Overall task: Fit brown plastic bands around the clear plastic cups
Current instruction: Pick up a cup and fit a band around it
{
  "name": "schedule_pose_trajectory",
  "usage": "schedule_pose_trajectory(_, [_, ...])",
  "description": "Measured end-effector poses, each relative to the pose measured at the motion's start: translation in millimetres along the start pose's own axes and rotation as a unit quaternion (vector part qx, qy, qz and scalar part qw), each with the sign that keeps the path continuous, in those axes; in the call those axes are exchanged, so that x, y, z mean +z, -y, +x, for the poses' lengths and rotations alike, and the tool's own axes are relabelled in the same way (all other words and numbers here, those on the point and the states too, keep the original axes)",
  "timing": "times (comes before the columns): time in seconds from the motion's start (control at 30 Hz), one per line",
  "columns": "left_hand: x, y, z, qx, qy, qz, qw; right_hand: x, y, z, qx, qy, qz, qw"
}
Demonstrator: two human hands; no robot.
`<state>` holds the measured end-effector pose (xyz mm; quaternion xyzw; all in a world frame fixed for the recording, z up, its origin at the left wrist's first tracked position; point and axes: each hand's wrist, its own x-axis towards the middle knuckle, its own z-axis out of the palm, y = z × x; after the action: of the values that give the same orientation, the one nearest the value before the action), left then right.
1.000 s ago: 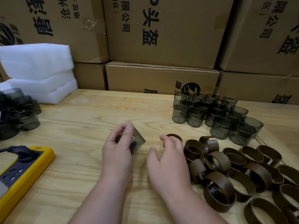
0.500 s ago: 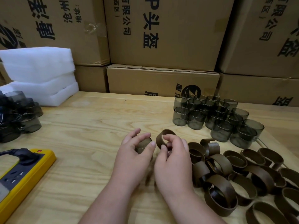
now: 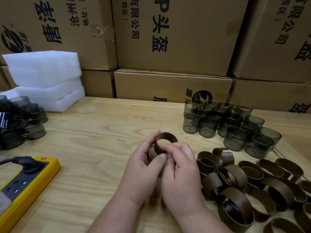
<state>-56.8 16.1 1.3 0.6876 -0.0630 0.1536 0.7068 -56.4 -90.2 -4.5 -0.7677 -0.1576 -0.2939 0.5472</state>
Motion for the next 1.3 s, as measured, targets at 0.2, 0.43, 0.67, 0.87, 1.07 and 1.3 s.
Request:
schedule_pose_trajectory(0.2, [-1.9, 1.5, 1.8, -0.003, -0.08, -0.012, 0.997, 0.9, 2.1, -0.1, -0.015, -0.015, 0.02, 1.0])
schedule_pose_trajectory(0.43, [-4.4, 1.3, 4.0, -0.015, -0.111, -0.051, 0.992, -0.3, 1.3, 2.1, 0.052, -0.025, 0.016, 0.998])
schedule_pose_trajectory(0.67, [-7.6, 0.9, 2.9, -0.031, -0.131, -0.049, 0.99, -3.4, 3.4, 1.5, 0.087, -0.002, 0.025, 0.996])
schedule_pose_trajectory(0.87, [-18.3, -2.9, -1.4, -0.017, -0.127, -0.013, 0.992, -6.9, 2.6, 0.4, 0.096, 0.002, 0.008, 0.995])
schedule_pose_trajectory(1.07, [-17.7, 0.5, 0.8, -0.037, -0.107, 0.004, 0.994, -3.9, -3.1, 2.2, 0.125, 0.002, 0.005, 0.992])
schedule_pose_trajectory(1.3, [-15.8, 3.0, 3.9, -0.039, -0.097, 0.003, 0.995, -4.0, -7.4, 7.1, 0.162, -0.008, 0.028, 0.986])
